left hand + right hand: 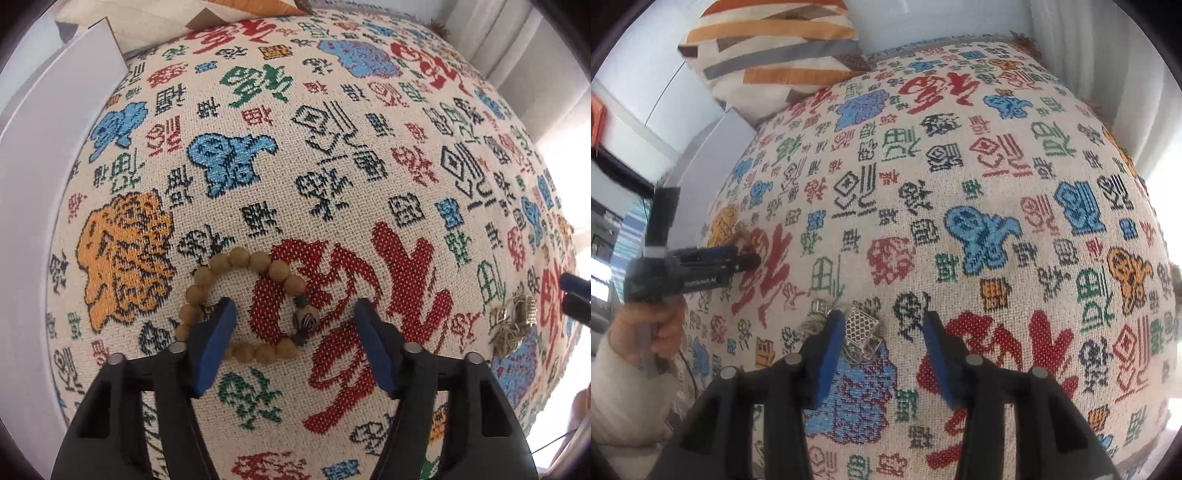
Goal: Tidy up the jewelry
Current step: 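Grasp the brown bead bracelet with left tool while right tool holds the pendant, then carry bracelet and pendant necklace into the white box and open both tools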
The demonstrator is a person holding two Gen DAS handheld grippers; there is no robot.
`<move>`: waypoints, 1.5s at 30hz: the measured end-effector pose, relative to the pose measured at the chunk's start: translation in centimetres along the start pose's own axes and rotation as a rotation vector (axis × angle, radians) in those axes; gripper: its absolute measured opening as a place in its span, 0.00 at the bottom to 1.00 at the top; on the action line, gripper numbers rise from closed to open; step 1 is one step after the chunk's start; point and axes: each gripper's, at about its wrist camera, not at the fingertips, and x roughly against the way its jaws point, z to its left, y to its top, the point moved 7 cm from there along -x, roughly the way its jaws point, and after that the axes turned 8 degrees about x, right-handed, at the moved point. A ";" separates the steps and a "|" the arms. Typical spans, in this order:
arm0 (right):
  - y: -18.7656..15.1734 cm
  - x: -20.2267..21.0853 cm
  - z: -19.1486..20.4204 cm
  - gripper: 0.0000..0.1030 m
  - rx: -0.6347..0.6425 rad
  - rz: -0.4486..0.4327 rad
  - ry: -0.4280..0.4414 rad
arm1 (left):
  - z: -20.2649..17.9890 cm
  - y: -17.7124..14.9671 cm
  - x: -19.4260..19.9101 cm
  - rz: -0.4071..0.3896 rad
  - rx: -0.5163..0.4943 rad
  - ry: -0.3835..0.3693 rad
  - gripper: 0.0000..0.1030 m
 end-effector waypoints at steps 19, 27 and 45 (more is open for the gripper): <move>-1.5 -4.5 9.6 0.48 0.455 -0.025 -0.136 | 2.5 -2.4 2.1 -0.005 0.083 -0.093 0.11; -0.1 0.1 7.6 0.21 0.228 -0.128 0.041 | 4.0 -3.6 7.0 -0.004 0.108 -0.169 0.11; 11.3 16.3 17.4 0.21 0.310 -0.291 0.354 | 10.8 -3.0 26.3 -0.108 0.236 -0.267 0.11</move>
